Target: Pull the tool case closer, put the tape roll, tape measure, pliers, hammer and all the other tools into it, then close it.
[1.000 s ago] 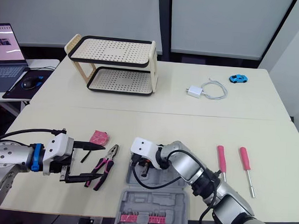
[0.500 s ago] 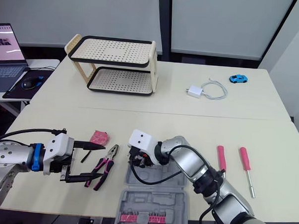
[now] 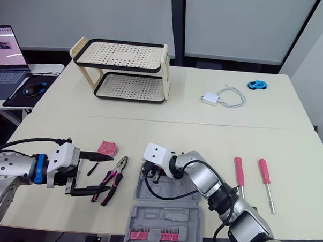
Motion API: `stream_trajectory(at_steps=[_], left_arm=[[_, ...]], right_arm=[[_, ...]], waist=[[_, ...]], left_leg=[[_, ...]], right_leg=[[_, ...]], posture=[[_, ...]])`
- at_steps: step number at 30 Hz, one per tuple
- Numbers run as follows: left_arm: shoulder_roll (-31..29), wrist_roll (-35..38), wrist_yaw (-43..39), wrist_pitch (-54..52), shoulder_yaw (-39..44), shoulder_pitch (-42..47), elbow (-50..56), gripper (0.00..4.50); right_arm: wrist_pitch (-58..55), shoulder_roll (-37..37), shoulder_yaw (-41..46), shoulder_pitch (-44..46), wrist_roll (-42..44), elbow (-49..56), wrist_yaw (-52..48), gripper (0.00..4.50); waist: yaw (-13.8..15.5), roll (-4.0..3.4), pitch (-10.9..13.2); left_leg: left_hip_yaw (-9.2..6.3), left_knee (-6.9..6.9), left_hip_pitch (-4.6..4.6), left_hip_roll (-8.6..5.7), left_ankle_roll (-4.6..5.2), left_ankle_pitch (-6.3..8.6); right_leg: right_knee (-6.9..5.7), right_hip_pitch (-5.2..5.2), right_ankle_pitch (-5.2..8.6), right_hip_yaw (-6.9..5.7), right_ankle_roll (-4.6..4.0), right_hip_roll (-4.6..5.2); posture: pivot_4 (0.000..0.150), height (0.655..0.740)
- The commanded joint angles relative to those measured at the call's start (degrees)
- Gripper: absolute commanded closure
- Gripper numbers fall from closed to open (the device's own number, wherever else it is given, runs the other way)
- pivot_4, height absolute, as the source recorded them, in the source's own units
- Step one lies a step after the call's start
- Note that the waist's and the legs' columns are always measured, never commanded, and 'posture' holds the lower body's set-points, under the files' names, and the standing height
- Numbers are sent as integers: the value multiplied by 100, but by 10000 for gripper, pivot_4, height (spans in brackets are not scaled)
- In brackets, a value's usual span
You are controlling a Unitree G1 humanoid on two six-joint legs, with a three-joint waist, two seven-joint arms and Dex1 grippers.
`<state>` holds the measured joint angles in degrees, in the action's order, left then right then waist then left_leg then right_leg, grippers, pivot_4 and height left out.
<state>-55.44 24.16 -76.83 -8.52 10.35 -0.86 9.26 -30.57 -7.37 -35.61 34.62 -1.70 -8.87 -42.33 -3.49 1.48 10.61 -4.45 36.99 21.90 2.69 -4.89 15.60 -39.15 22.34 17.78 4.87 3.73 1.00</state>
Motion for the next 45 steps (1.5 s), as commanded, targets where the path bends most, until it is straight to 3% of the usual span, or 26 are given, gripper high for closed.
stream_trajectory(at_steps=[1, 8, 14, 21, 25, 30, 34, 40, 45], left_arm=[[-23, 39, 30, -41, -10, 54, 144, 0], [4, 55, 100, -141, 14, 11, 240, 0], [46, 102, 232, -213, 98, -39, 211, 0], [185, 244, 665, -460, 531, -95, 9, 0], [284, 397, 1212, -876, 1181, -316, -206, 0], [569, 226, 2054, -926, 2244, -864, -1076, 0], [701, 135, 2463, -863, 2634, -1084, -1645, 0], [983, 18, 2796, -721, 2805, -1527, -1965, 0], [1077, 8, 2871, -634, 2852, -1682, -2165, 0]], right_arm=[[290, 121, 8, -20, -95, -174, 41, 37639], [582, 90, -35, -165, -300, -678, -49, 37639], [1006, 153, 244, -216, -242, -376, 22, 37639], [347, -278, 671, -437, 228, 1620, -379, 37639], [-67, -847, 1138, -753, 380, 2930, -351, 37639], [-529, -2120, 2693, -2135, 800, 4722, -396, 37639], [-644, -2728, 4122, -3151, 1397, 5162, -545, 37639], [636, -3198, 6465, -5202, 1573, 4450, -1165, 37639], [2167, -3245, 7418, -6328, 1375, 3279, -1588, 37639]], waist=[[0, 0, 0], [-5, 0, -1], [-8, 0, -2], [8, -1, -1], [14, 1, -2], [34, 5, -6], [44, 11, -9], [81, 29, -21], [75, 51, -34]], left_leg=[[0, 0, 0, 0, 0, 0], [0, 0, -4, 0, 0, 0], [0, 1, -7, 0, 0, 0], [-5, 2, -4, 0, 0, 0], [-9, 3, -4, 0, 0, 0], [-10, 5, 0, -1, -1, 0], [-12, 6, -11, 0, 0, -1], [-10, 1, -62, 0, 2, -5], [-9, -9, -100, 3, 2, -3]], right_leg=[[-1, 0, 0, 0, 0, 0], [-1, -2, 0, 1, 0, 0], [-7, -4, 0, 1, 0, 0], [-11, -2, 0, -3, 0, 0], [-13, -3, 0, -6, 0, 1], [-14, -6, 2, -11, -3, 7], [-33, -12, 7, -19, -10, 5], [-32, -63, 17, -21, -22, 5], [-15, -105, 28, -21, -25, 5]], posture=[[1500, 7350], [1500, 7350], [1500, 7350], [1500, 7350], [1500, 7350], [1500, 7350], [1500, 7350], [1500, 7350], [1500, 7350]])
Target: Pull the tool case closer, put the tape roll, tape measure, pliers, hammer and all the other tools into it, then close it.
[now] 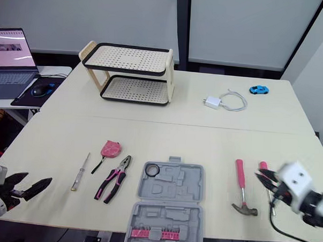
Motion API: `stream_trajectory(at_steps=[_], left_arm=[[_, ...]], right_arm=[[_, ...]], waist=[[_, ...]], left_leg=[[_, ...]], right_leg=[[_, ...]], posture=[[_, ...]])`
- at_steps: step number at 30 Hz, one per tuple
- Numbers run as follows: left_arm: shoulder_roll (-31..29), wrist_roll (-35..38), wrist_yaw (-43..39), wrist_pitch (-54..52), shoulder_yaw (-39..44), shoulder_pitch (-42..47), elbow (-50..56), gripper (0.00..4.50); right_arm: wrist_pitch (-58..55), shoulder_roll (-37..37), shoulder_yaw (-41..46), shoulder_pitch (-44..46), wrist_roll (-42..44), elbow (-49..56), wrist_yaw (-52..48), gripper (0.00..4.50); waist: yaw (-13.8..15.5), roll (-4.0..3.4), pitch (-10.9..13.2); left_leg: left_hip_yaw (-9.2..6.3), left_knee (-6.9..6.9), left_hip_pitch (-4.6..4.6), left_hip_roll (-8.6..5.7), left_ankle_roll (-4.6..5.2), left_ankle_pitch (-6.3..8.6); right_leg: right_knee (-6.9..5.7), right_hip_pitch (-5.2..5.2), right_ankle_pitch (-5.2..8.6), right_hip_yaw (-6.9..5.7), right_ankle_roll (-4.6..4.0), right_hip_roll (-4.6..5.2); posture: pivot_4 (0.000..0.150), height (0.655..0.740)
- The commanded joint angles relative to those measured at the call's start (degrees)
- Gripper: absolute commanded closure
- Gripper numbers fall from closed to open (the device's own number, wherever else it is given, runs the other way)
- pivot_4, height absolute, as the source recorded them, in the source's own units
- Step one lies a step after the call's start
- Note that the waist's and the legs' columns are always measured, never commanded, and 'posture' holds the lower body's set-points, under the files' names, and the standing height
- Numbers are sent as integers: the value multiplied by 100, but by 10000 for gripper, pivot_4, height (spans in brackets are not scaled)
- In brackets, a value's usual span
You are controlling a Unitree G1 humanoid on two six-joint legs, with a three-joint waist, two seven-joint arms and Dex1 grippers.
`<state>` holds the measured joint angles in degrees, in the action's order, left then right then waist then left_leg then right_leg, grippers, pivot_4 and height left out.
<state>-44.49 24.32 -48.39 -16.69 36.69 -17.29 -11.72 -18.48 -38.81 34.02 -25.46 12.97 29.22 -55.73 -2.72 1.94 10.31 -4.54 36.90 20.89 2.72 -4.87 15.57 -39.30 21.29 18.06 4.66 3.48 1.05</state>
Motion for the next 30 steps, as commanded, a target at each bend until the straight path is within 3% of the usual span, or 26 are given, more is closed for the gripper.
stream_trajectory(at_steps=[1, 6, 18, 21, 24, 30], left_arm=[[-22, -11, 40, 202, 226, -47, -125, 0], [-130, 54, -149, 207, 278, -151, -391, 0], [-429, -102, -713, 603, 104, -171, -808, 0], [-403, -113, -717, 597, 92, -148, -781, 0], [-383, -112, -722, 577, 96, -147, -746, 0], [-261, 34, -652, 369, 164, -272, -279, 0]], right_arm=[[1200, -119, 555, -488, -144, -814, -299, 37639], [1830, -181, 788, -787, -102, -1864, -277, 35998], [2175, -305, 789, -1282, 45, -2427, -379, 10577], [2241, -319, 778, -1256, 27, -2401, -339, 820], [2291, -381, 716, -1234, 23, -2338, -363, 362], [1595, -897, -16, -457, 522, -1024, -576, 362]], waist=[[-4, 8, -9], [-49, 8, -11], [-46, 2, -9], [-46, 2, -9], [-44, 3, -9], [-101, -4, -3]], left_leg=[[2, 0, -1, 0, 0, 0], [15, -3, -5, 0, 0, 0], [51, -9, -9, -2, -3, 3], [57, -10, -9, -2, -4, 4], [60, -10, -9, -2, -4, 4], [78, -10, -14, 4, -5, 4]], right_leg=[[1, -1, 0, 1, 0, 0], [10, -3, -1, 18, 2, 0], [30, 4, 26, 60, 8, 3], [30, 6, 25, 67, 10, 3], [31, 7, 25, 70, 11, 3], [30, 7, 22, 91, 21, 2]], posture=[[1500, 7350], [1500, 7350], [1500, 7350], [1500, 7350], [1500, 7350], [1500, 7350]])
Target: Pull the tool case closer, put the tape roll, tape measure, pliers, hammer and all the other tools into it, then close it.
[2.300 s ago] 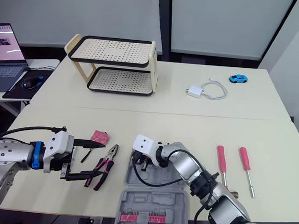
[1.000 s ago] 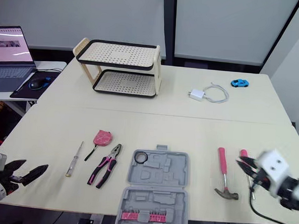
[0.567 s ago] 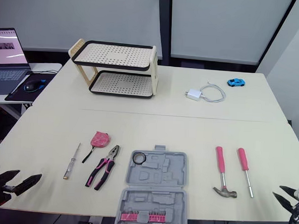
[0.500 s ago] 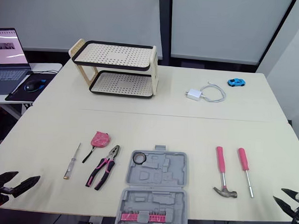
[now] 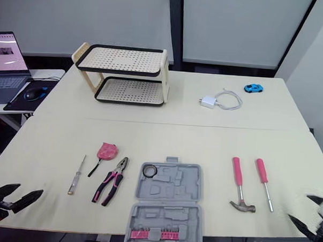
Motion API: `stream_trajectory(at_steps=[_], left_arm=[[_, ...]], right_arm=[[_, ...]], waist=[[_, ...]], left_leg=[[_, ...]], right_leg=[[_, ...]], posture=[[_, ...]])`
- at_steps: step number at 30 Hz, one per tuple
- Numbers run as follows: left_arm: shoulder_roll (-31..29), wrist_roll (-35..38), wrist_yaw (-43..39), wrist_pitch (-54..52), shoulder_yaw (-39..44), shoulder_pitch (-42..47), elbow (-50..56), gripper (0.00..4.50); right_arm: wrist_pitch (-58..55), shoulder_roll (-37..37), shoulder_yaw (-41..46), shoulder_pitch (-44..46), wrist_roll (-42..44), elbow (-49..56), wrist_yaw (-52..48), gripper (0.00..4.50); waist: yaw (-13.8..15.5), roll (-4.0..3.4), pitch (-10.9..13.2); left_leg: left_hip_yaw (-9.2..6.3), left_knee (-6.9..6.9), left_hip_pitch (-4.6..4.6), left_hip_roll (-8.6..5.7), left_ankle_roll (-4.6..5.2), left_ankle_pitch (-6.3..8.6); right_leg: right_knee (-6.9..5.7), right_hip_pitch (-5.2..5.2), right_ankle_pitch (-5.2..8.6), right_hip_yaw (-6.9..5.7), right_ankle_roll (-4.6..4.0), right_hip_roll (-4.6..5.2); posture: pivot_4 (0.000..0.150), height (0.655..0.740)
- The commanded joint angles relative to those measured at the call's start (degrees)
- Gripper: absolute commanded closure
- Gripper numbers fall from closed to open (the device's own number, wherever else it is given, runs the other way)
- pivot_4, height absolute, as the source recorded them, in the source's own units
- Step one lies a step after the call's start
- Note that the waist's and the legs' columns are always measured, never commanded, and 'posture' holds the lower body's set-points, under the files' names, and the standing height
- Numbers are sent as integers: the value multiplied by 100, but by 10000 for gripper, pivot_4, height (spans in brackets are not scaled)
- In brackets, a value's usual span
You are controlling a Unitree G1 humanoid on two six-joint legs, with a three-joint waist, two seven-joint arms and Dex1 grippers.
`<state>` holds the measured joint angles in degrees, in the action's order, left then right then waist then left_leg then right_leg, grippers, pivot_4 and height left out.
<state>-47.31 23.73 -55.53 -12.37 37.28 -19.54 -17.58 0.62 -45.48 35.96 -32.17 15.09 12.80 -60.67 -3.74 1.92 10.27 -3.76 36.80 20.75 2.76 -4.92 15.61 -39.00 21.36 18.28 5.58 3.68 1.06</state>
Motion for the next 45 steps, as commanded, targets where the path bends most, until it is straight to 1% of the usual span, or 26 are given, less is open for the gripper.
stream_trajectory(at_steps=[1, 2, 5, 8, 9, 10, 11, 12, 13, 14, 17, 20, 24, 29, 36, 39, 41, 45], left_arm=[[62, 129, 98, -115, 111, -63, 420, 0], [106, 150, 131, -153, 107, -90, 549, 0], [235, 222, 226, -296, 112, -177, 938, 0], [485, 374, 489, -577, -45, -145, 1680, 0], [560, 403, 581, -660, -113, -128, 1898, 0], [663, 444, 754, -809, -199, -51, 2121, 0], [755, 453, 906, -913, -289, 24, 2305, 0], [855, 473, 1063, -1028, -382, 116, 2482, 0], [922, 483, 1172, -1113, -443, 180, 2603, 0], [992, 490, 1285, -1197, -493, 250, 2704, 0], [1272, 278, 1855, -1358, -865, 639, 2821, 0], [1478, 81, 2235, -1460, -1207, 982, 2751, 0], [1638, -41, 2480, -1582, -1557, 1315, 2711, 0], [1799, -394, 2839, -1596, -2009, 1816, 2263, 0], [1846, -629, 3007, -1599, -2255, 2030, 1844, 0], [1837, -706, 2974, -1545, -2347, 2058, 1728, 5687], [1837, -729, 2917, -1539, -2412, 2073, 1697, 11524], [1864, -821, 2940, -1551, -2509, 2140, 1656, 11524]], right_arm=[[-496, -325, -407, 375, 403, 861, -107, 362], [-704, -425, -656, 578, 523, 1135, -118, 362], [-1250, -642, -1286, 1114, 810, 1754, -110, 362], [-2342, -693, -2423, 2337, 1270, 2446, 217, 362], [-2654, -673, -2709, 2675, 1357, 2582, 322, 362], [-2915, -602, -2989, 3007, 1381, 2653, 444, 362], [-3105, -519, -3204, 3274, 1384, 2687, 572, 362], [-3302, -444, -3386, 3506, 1418, 2703, 680, 362], [-3456, -394, -3514, 3673, 1450, 2716, 763, 362], [-3536, -349, -3630, 3808, 1424, 2716, 827, 362], [-3714, -150, -3948, 4166, 1345, 2690, 1018, 362], [-3869, -22, -4100, 4354, 1363, 2707, 1137, 362], [-4025, 68, -4216, 4501, 1400, 2744, 1228, 362], [-4259, 153, -4267, 4706, 1487, 2814, 1320, 362], [-4449, 159, -4287, 4938, 1639, 2885, 1339, 362], [-4445, 202, -4323, 5051, 1676, 2881, 1326, 0], [-4446, 220, -4339, 5098, 1692, 2867, 1317, 0], [-4444, 229, -4367, 5155, 1696, 2831, 1303, 0]], waist=[[15, -3, 2], [30, -5, 2], [59, -3, 3], [117, 7, 13], [117, -4, 34], [119, -5, 48], [136, 1, 54], [165, 5, 54], [181, 7, 55], [204, 10, 53], [224, 13, 47], [223, 13, 47], [205, 13, 47], [203, 11, 46], [194, 11, 46], [200, 11, 46], [200, 10, 45], [200, 9, 44]], left_leg=[[-1, 1, -4, 0, 0, 0], [-2, 1, -1, -1, 0, 0], [-5, 1, 9, -2, 0, 1], [-12, 2, 13, -3, -7, 8], [-8, 3, 13, -3, -13, 12], [-8, 3, 14, -3, -17, 13], [-10, 4, 21, -4, -17, 11], [-13, 4, 21, -3, -18, 11], [-18, 5, 29, -5, -17, 11], [-18, 5, 38, -6, -17, 11], [-41, 26, 106, -11, -16, 11], [-48, 24, 114, -13, -16, 11], [-51, 26, 110, -12, -15, 10], [-54, 27, 104, -13, -14, 9], [-57, 27, 106, -12, -13, 8], [-60, 27, 107, -13, -13, 8], [-60, 27, 106, -13, -13, 8], [-60, 28, 105, -13, -13, 8]], right_leg=[[0, 1, -1, -1, 2, 0], [0, 3, -21, -1, 23, 0], [7, 6, -40, -7, 13, 1], [13, 5, -33, -14, 9, 2], [16, 6, 3, -5, 6, 4], [19, 16, 8, 0, 7, 6], [17, 18, -15, 0, 33, 4], [20, 28, -3, -2, 18, 4], [19, 29, -33, -6, 32, 4], [24, 31, -40, -7, 24, 4], [11, 81, -58, -33, 20, 11], [12, 85, -55, -46, 17, 8], [2, 83, -55, -48, 17, 3], [-3, 80, -57, -49, 15, 1], [-2, 82, -60, -50, 14, 1], [-2, 81, -60, -54, 14, 1], [-2, 80, -60, -54, 14, 1], [-2, 78, -60, -54, 14, 1]], posture=[[1500, 7350], [1500, 7350], [1500, 7350], [1500, 7350], [1500, 7350], [1500, 7350], [1500, 7350], [1500, 7350], [1500, 7350], [1500, 7350], [1500, 7350], [1500, 7350], [1500, 7350], [1500, 7350], [1500, 7350], [1500, 7350], [1500, 7350], [1500, 7350]])
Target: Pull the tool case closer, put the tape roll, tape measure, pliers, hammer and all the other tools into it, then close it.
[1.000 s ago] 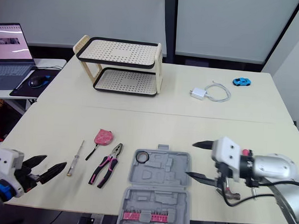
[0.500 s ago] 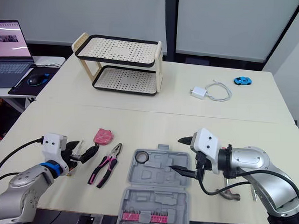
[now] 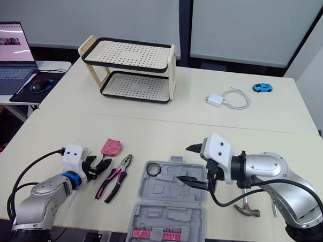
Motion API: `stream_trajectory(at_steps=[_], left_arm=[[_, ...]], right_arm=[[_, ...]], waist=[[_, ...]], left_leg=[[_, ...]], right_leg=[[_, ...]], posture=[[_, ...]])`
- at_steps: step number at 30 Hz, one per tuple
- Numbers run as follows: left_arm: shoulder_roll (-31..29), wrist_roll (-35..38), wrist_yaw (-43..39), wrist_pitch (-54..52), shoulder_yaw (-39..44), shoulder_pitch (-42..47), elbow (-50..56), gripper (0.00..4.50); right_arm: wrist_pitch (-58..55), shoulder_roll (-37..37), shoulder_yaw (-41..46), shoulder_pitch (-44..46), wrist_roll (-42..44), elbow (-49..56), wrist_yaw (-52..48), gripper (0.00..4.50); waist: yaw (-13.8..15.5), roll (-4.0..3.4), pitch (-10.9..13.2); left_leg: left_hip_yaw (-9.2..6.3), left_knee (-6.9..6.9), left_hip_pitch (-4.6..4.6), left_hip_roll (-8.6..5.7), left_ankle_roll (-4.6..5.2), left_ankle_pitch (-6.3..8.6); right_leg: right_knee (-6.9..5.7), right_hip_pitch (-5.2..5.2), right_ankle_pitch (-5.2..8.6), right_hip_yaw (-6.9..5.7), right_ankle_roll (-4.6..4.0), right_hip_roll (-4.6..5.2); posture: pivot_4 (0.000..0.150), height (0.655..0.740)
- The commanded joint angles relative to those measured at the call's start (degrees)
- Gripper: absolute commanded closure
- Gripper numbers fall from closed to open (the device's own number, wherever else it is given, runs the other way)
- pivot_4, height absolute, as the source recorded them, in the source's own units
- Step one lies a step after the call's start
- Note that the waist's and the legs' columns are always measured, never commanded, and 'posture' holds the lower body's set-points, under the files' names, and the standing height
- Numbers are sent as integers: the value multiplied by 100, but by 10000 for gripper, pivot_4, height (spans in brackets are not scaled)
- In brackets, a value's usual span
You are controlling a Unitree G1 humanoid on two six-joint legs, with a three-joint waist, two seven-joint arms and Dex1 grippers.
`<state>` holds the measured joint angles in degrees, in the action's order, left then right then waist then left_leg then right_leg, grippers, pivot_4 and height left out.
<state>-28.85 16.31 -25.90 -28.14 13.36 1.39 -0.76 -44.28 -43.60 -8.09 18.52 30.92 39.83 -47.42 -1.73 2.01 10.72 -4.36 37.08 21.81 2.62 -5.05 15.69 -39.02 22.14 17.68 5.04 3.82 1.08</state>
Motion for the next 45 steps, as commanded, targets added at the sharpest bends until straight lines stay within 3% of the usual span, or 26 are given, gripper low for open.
stream_trajectory(at_steps=[1, 7, 8, 11, 19, 26, 35, 45], left_arm=[[24, -114, 15, 12, -136, 73, -57, 11524], [79, -180, -7, -117, -295, 201, -220, 11524], [105, -171, 25, -170, -295, 232, -255, 13266], [123, -187, 31, -323, -350, 315, -335, 19793], [179, -223, 42, -241, -280, 295, -661, 44548], [74, -168, -148, -56, -180, 14, -513, 44844], [-278, -42, -570, -110, -29, -1138, 559, 44844], [-625, -14, -962, 232, 452, -2415, 817, 44844]], right_arm=[[49, 42, 27, 99, 109, 121, -27, 0], [47, 71, -33, 141, 83, 114, -30, 0], [44, 73, -38, 148, 83, 116, -31, 0], [37, 64, -40, 162, 80, 120, -34, 0], [23, 39, -18, 152, 85, 183, -18, 0], [53, 41, -26, 98, 60, 236, -1, 0], [11, 67, -40, -14, 131, 357, 25, 0], [-128, -40, -44, -106, 334, 532, -44, 0]], waist=[[3, 0, 0], [11, -32, -19], [11, -40, -23], [13, -55, -32], [13, -74, -43], [1, -82, -48], [-28, -83, -49], [-108, -83, -52]], left_leg=[[0, 0, -1, 0, 0, 0], [-5, 0, -1, -1, 0, -1], [-5, 1, -1, -1, 0, -1], [-7, 1, -2, -2, 0, -1], [-8, 0, -4, -3, 0, -1], [-7, -2, -5, -3, 0, -1], [-1, -4, -5, -2, 2, 0], [6, -8, -12, 1, 3, 0]], right_leg=[[0, -1, 0, -1, 0, 0], [-1, -4, 0, -6, 0, 0], [-1, -5, 0, -6, 0, 0], [-1, -6, 0, -8, 0, 1], [0, -10, 0, -8, 0, 1], [2, -9, 1, -7, 0, 1], [7, -4, 3, 5, -2, 0], [6, -4, 5, 11, -4, -2]], posture=[[1500, 7350], [1500, 7350], [1500, 7350], [1500, 7350], [1500, 7350], [1500, 7350], [1500, 7350], [1500, 7350]])
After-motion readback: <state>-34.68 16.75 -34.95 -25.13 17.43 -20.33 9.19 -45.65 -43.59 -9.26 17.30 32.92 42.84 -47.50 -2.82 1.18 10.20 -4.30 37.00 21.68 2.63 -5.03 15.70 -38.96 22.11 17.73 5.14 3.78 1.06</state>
